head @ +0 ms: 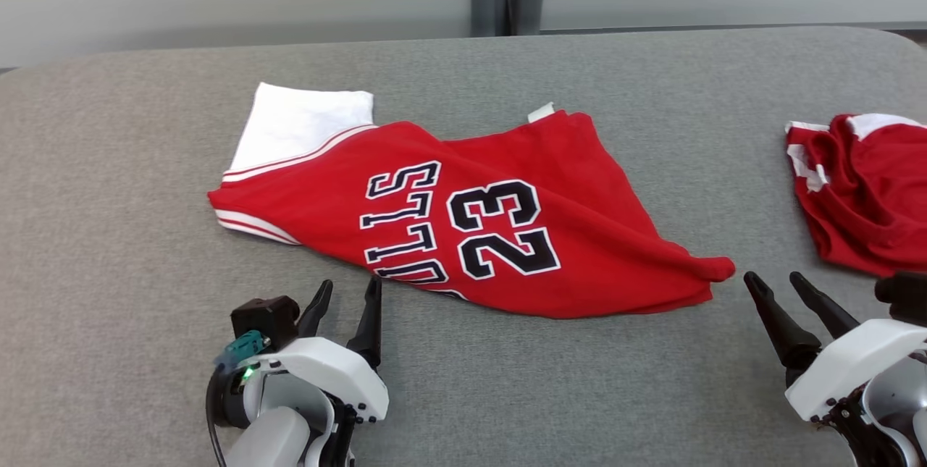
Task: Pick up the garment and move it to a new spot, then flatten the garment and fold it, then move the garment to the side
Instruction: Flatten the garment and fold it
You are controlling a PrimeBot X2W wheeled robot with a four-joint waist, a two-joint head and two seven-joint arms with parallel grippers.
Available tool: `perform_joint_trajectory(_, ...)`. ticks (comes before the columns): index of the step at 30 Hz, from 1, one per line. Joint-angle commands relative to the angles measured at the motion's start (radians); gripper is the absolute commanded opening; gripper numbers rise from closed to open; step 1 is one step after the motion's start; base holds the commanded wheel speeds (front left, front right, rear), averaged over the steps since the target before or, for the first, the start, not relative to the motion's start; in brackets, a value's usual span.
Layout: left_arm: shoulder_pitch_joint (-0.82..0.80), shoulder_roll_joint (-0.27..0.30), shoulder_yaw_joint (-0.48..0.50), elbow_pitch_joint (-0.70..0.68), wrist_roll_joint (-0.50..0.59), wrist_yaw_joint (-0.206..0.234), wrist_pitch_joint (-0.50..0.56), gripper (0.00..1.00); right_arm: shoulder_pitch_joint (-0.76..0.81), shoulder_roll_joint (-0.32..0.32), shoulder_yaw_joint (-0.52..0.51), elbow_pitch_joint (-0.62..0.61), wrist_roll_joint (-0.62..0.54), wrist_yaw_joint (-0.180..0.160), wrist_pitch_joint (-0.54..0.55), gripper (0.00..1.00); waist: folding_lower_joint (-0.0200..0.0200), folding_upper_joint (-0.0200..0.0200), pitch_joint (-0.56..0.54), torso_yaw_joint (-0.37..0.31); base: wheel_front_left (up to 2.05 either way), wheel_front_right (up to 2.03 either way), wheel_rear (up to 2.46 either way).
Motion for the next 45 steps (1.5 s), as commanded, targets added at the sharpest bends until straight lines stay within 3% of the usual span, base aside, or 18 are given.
perform_joint_trajectory(1,-0.016,0.003,0.008,0.009,-0.009,-0.004,-0.001,1.0,0.008,-0.002,-0.006,-0.008,0.004,0.0,-0.008,1.0,0.0,0.0,0.002,-0.016,0.0,0.0,0.0)
perform_joint_trajectory(13,-0.122,-0.036,0.084,0.237,-0.135,-0.097,-0.022,1.0,0.051,0.04,-0.027,-0.169,0.016,0.0,-0.019,1.0,0.0,0.0,0.019,-0.104,0.0,0.0,0.0)
perform_joint_trajectory(14,-0.132,-0.037,0.089,0.255,-0.14,-0.101,-0.027,0.79,0.053,0.044,-0.027,-0.178,0.013,0.0,-0.018,1.0,0.0,0.0,0.019,-0.109,0.0,0.0,0.0)
perform_joint_trajectory(16,-0.151,-0.041,0.094,0.282,-0.141,-0.112,-0.043,0.16,0.058,0.051,-0.027,-0.19,0.012,0.0,-0.019,1.0,0.0,0.0,0.021,-0.116,0.0,0.0,0.0)
perform_joint_trajectory(17,-0.16,-0.042,0.096,0.291,-0.138,-0.12,-0.052,0.0,0.061,0.053,-0.029,-0.197,0.012,0.0,-0.019,1.0,0.0,0.0,0.021,-0.118,0.0,0.0,0.0)
perform_joint_trajectory(22,-0.188,-0.036,0.091,0.305,-0.09,-0.134,-0.078,0.0,0.072,0.059,-0.045,-0.211,0.002,0.0,-0.026,1.0,0.0,0.0,0.013,-0.111,0.0,0.0,0.0)
perform_joint_trajectory(29,-0.158,0.003,0.105,0.17,0.053,-0.061,-0.085,0.0,0.089,0.073,-0.044,-0.222,-0.004,0.0,-0.031,1.0,0.0,0.0,-0.015,-0.078,0.0,0.0,0.0)
perform_joint_trajectory(35,-0.135,0.027,0.055,0.013,0.152,-0.018,-0.076,0.0,0.099,0.079,-0.036,-0.216,-0.001,0.0,-0.026,1.0,0.0,0.0,-0.038,-0.062,0.0,0.0,0.0)
perform_joint_trajectory(39,-0.179,0.016,0.006,-0.059,0.181,-0.023,-0.023,0.0,0.088,0.084,-0.019,-0.213,0.005,0.0,-0.021,1.0,0.0,0.0,-0.039,-0.075,0.0,0.0,0.0)
perform_joint_trajectory(45,-0.247,-0.007,-0.055,-0.034,0.213,-0.036,0.03,0.0,0.069,0.085,0.006,-0.204,0.016,0.0,-0.025,1.0,0.0,0.0,-0.028,-0.127,0.0,0.0,0.0)
